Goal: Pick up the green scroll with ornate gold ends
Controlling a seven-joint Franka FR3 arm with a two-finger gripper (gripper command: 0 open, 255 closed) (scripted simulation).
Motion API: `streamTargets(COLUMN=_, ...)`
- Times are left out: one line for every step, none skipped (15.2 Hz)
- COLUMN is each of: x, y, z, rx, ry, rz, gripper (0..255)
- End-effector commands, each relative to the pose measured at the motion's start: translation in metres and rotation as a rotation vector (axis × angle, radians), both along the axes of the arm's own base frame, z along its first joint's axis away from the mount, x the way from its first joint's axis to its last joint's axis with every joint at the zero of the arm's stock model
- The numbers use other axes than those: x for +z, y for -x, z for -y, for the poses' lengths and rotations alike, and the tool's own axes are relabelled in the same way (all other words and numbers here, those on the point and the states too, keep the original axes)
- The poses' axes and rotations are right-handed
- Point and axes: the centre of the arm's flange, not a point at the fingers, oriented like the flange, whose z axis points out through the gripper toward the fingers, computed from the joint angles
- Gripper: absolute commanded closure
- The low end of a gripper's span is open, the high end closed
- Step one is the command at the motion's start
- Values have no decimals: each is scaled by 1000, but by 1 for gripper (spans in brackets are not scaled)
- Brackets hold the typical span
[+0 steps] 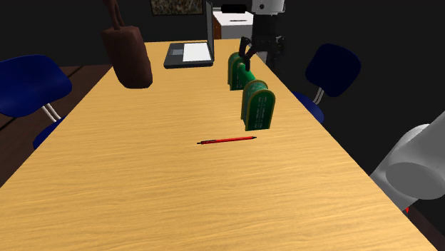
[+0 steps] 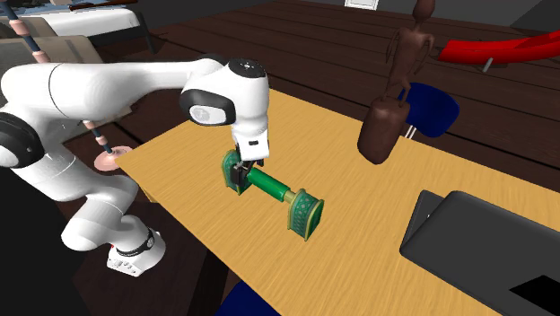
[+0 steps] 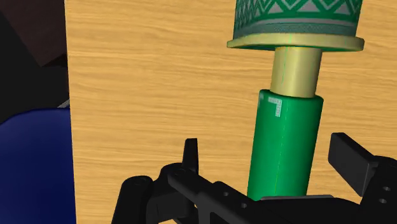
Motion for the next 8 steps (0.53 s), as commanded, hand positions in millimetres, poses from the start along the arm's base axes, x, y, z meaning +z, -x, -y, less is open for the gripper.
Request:
streamTargets(x=-5, y=-26, z=-4, rx=-59, ry=14, rz=-17, gripper=0)
streamTargets(x=-8, y=-40, z=-5, rx=-86, ry=21, rz=-25, gripper=0)
streamTargets(x=-11, y=-54, z=-7, rx=-114, ry=28, rz=-34, gripper=0)
streamTargets(x=-11, y=-55, z=-7, rx=-116, ry=29, rz=-34, gripper=0)
streamTargets(x=-16, y=-55, z=-7, rx=-116, ry=29, rz=-34, gripper=0)
streamTargets(x=-21, y=-55, z=-7, rx=-116, ry=29, rz=-34, gripper=0)
streamTargets(x=-27, y=-55, z=-7, rx=-116, ry=29, rz=-34, gripper=0)
streamTargets(x=-32, y=-55, z=-7, rx=-116, ry=29, rz=-34, gripper=0)
